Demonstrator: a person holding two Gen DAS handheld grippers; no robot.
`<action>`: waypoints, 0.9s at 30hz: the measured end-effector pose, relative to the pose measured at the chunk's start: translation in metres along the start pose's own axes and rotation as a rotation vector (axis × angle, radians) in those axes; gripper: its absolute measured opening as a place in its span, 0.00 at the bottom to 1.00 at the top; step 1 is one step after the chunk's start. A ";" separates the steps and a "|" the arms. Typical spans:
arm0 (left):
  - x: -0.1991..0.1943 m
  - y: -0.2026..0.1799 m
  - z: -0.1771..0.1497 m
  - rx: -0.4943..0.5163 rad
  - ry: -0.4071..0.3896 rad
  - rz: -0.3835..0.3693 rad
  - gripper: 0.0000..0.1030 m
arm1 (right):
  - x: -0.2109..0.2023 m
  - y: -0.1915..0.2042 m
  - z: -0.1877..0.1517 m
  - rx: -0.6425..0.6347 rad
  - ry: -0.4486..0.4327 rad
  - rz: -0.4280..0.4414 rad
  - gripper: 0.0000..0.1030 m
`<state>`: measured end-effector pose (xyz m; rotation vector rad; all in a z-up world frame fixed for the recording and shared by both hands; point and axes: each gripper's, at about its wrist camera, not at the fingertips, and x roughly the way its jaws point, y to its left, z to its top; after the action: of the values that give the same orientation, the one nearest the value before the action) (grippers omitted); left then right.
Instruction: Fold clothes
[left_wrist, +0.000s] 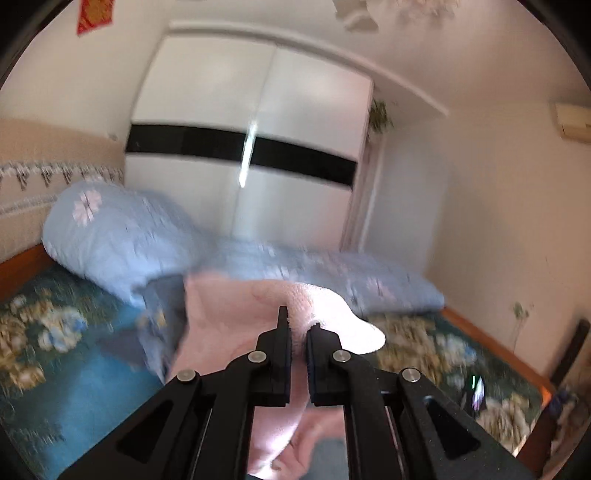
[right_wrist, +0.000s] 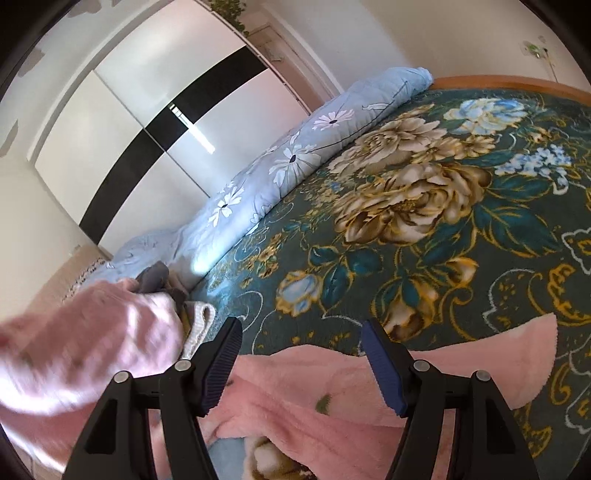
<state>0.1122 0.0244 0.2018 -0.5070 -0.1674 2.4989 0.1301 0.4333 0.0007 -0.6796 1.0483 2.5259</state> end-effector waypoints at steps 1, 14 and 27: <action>0.010 0.000 -0.016 -0.021 0.043 -0.011 0.06 | -0.001 -0.001 0.001 0.005 -0.002 0.003 0.69; 0.122 -0.014 -0.161 -0.183 0.447 -0.012 0.08 | 0.000 -0.021 0.012 0.091 0.020 0.027 0.69; 0.057 0.137 -0.141 -0.450 0.187 0.469 0.08 | 0.021 0.021 -0.013 -0.075 0.146 0.118 0.69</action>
<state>0.0534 -0.0550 0.0225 -1.0648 -0.6066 2.8465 0.1063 0.4117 -0.0068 -0.8590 1.0753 2.6618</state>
